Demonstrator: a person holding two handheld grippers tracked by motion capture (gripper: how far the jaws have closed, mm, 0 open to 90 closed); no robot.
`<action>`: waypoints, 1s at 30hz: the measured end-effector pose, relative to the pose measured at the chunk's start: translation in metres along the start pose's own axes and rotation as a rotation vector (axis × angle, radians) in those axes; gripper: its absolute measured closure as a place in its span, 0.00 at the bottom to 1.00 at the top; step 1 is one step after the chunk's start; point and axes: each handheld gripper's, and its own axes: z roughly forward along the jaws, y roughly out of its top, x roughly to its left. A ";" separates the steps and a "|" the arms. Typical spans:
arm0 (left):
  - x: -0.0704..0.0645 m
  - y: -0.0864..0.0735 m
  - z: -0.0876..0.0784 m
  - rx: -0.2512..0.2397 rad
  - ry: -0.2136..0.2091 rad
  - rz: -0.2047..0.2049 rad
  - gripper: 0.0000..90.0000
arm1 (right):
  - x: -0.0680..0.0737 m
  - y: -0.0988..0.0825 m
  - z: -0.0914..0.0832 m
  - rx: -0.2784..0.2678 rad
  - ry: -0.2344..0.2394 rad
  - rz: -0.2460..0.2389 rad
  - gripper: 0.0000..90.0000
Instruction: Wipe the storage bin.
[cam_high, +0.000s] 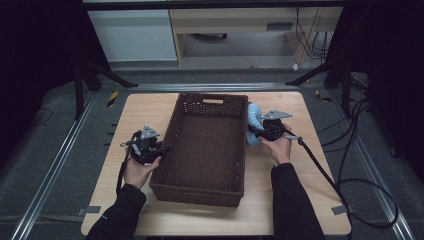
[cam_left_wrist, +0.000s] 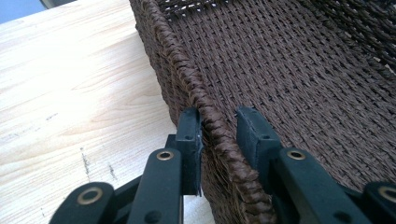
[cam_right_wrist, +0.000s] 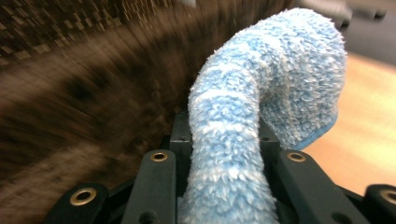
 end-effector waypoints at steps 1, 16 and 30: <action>0.000 0.001 0.000 0.002 0.002 0.001 0.78 | 0.001 0.004 -0.005 -0.015 0.001 -0.008 0.77; -0.001 0.002 -0.008 -0.012 0.025 -0.006 0.53 | 0.015 -0.015 0.000 0.072 0.012 -0.042 0.77; -0.012 -0.015 -0.022 0.024 0.020 0.003 0.55 | 0.022 -0.003 -0.021 0.028 0.042 -0.033 0.77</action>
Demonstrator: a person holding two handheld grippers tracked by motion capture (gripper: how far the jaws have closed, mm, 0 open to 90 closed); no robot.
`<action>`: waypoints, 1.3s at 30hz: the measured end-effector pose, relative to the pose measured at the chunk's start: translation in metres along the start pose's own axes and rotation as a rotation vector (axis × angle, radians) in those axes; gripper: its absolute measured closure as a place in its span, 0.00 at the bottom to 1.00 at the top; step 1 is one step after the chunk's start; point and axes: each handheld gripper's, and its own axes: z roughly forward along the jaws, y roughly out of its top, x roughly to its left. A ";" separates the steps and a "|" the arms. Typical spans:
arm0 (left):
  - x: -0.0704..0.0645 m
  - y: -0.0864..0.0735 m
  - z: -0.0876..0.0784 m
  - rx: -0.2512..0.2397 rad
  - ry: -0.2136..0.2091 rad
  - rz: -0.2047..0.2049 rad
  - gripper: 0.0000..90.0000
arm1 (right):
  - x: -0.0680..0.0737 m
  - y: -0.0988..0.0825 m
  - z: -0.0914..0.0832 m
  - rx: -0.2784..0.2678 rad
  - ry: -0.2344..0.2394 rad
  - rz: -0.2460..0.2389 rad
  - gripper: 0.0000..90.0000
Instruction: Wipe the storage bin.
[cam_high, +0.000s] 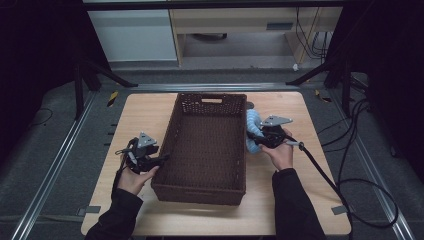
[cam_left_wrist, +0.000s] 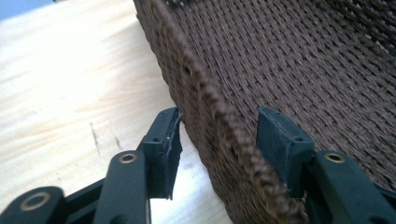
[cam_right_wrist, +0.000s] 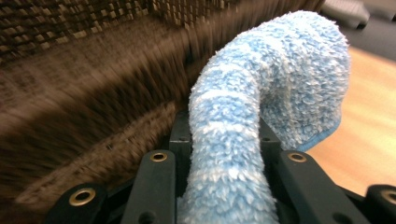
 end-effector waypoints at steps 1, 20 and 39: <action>0.000 0.000 0.000 0.000 -0.013 -0.005 0.59 | 0.001 0.003 -0.004 -0.007 -0.003 -0.011 0.77; 0.003 0.006 0.008 -0.021 -0.008 -0.038 0.77 | 0.012 -0.026 0.010 0.098 0.006 -0.022 0.77; 0.010 0.017 0.021 -0.031 0.006 -0.026 0.75 | 0.017 0.005 -0.029 -0.020 0.019 -0.063 0.77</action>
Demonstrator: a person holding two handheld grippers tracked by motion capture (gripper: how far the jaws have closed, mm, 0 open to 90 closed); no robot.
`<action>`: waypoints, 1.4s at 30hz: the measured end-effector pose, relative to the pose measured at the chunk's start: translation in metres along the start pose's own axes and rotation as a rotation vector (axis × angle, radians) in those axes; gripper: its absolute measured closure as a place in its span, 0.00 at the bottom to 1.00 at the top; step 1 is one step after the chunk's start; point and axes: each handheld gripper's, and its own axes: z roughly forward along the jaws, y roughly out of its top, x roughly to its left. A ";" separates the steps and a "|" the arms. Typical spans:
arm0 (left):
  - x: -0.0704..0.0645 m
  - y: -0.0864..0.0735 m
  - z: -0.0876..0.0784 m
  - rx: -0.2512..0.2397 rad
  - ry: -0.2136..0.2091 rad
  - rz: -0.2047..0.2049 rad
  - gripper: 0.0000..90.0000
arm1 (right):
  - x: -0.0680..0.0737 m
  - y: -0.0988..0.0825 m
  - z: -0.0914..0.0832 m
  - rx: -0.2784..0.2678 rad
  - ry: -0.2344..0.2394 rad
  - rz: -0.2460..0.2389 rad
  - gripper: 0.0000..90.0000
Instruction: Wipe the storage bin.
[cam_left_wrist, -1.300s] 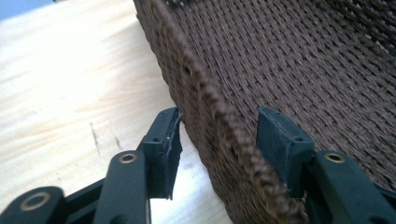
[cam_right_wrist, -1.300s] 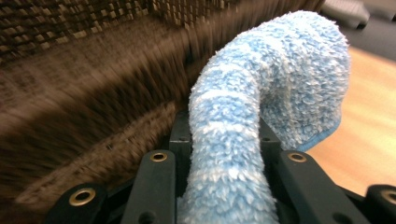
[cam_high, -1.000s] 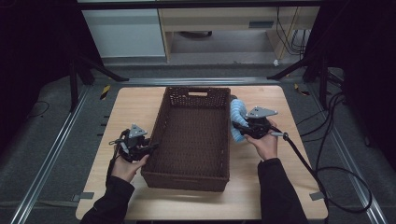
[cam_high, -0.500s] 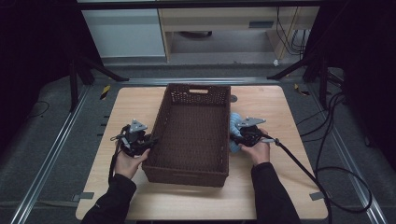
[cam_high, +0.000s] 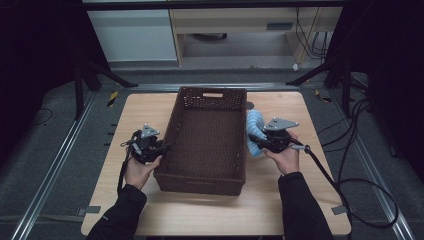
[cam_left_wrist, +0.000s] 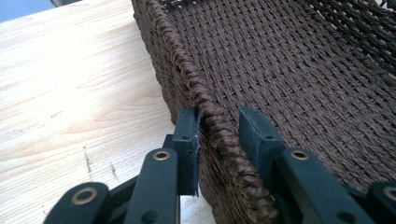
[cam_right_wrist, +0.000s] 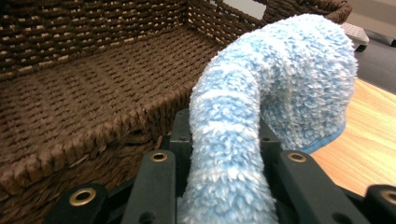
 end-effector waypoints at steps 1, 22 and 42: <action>0.000 0.000 0.000 0.002 0.011 0.002 0.74 | 0.001 -0.002 0.001 0.002 0.001 0.001 0.77; -0.010 -0.013 -0.018 0.018 0.002 0.026 0.60 | 0.013 -0.034 0.012 0.059 0.057 0.052 0.77; -0.006 -0.007 -0.007 0.003 0.005 -0.012 0.76 | 0.023 -0.038 0.000 0.069 0.048 0.007 0.77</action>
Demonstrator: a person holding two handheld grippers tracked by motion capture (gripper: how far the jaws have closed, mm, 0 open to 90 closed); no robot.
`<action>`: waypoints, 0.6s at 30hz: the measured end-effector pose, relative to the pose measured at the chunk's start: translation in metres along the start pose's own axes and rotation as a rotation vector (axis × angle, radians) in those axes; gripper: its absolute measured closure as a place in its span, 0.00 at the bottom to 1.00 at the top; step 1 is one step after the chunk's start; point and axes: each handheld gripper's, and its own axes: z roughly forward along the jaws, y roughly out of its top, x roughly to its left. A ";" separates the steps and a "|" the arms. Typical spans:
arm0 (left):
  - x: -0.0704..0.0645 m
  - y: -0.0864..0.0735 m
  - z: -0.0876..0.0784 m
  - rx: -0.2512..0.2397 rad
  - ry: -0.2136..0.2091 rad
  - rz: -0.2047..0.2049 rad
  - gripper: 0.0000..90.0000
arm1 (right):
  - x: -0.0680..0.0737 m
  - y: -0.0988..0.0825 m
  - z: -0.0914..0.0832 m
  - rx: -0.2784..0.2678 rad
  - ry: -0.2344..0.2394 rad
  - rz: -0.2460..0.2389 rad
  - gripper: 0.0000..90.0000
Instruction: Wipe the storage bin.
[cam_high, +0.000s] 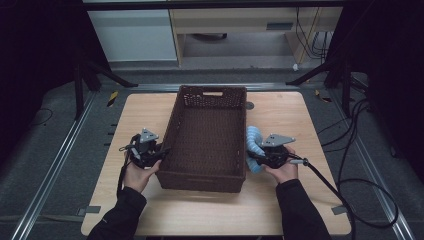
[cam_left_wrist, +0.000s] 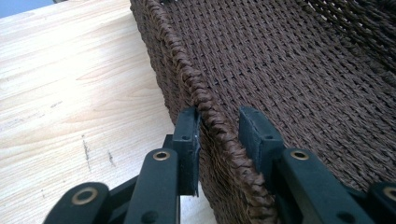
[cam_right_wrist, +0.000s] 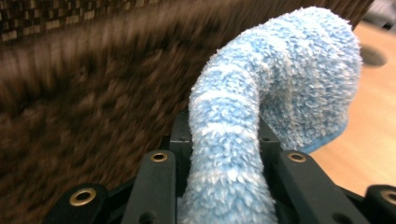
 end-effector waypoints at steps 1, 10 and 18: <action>0.000 0.001 0.001 -0.002 0.002 -0.003 0.76 | 0.001 -0.003 0.004 0.017 0.005 0.002 0.77; 0.007 0.007 0.009 -0.005 -0.002 0.001 0.76 | 0.003 -0.003 0.007 0.040 0.012 0.003 0.77; 0.005 0.009 0.011 -0.004 0.014 -0.002 0.76 | 0.010 0.023 -0.028 -0.077 -0.012 -0.046 0.77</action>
